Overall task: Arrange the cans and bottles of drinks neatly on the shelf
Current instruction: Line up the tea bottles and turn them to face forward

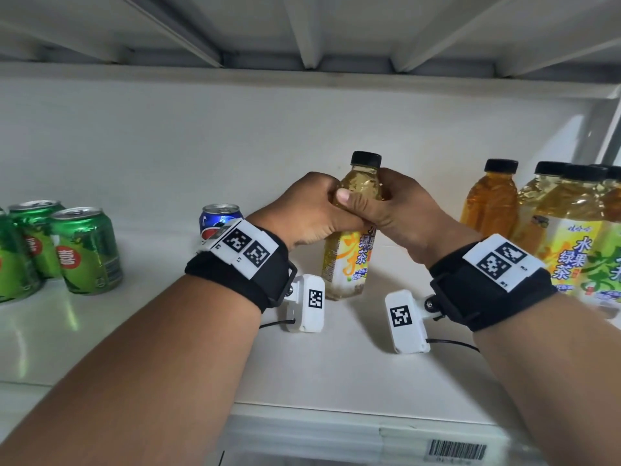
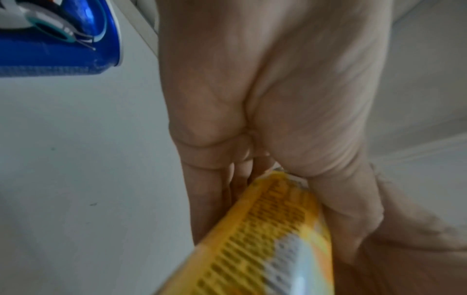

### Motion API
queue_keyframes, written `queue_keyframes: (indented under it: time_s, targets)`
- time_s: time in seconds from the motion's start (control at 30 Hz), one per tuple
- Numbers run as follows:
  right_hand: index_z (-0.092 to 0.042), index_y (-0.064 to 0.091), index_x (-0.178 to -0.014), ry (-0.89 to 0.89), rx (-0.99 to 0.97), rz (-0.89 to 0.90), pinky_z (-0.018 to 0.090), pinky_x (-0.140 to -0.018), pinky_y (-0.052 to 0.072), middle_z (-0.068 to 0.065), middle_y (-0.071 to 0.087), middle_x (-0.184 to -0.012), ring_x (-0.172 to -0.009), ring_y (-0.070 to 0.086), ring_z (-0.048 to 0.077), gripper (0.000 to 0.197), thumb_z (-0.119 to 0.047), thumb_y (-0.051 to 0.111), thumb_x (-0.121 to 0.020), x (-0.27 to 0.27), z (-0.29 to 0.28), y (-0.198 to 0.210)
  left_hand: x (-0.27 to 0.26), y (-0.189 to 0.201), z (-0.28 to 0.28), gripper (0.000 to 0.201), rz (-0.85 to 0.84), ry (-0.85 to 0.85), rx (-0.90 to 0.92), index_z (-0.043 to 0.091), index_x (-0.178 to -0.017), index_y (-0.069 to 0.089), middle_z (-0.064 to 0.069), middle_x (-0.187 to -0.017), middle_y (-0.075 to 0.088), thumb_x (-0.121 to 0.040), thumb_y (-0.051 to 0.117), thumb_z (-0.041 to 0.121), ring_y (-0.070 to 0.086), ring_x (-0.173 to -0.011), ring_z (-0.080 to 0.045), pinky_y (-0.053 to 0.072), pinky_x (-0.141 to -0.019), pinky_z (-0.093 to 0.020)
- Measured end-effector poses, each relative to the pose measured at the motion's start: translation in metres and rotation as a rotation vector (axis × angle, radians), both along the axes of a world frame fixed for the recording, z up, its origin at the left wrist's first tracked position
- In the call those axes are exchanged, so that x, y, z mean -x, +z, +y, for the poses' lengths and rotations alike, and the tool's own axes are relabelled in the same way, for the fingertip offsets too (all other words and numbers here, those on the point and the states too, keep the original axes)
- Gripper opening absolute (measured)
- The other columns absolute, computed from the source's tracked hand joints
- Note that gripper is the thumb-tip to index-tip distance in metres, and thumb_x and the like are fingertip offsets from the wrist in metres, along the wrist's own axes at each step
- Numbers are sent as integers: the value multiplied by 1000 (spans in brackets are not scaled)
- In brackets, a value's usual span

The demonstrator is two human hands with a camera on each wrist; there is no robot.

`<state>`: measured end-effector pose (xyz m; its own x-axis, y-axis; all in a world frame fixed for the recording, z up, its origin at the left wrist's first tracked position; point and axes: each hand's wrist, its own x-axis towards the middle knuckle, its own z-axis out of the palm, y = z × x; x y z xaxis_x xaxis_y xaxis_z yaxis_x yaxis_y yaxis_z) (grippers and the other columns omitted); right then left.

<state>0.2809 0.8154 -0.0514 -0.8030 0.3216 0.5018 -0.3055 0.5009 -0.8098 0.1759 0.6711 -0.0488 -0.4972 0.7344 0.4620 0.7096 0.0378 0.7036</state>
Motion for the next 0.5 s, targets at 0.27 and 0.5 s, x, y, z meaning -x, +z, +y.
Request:
queue_keyframes:
  time_s: [0.27,0.5]
  targets:
    - [-4,69,-121,43,175,58,60,-101,56,23,75,-112,-103,74,42,51,-22,80,-75,-6,8,3,6,-3,-5,50,-83,-55,117,17,-104,76,10,-88,74,-69,100,43,74,-85,-10,65,-75,-36]
    - [-13,74,-108,-11,2,-3,40,-84,61,6,80,-100,-93,78,22,34,-37,83,-87,-9,7,5,2,-3,-4,77,-52,-85,166,0,-118,74,-13,-115,76,-63,93,50,71,-107,-34,54,-107,-46]
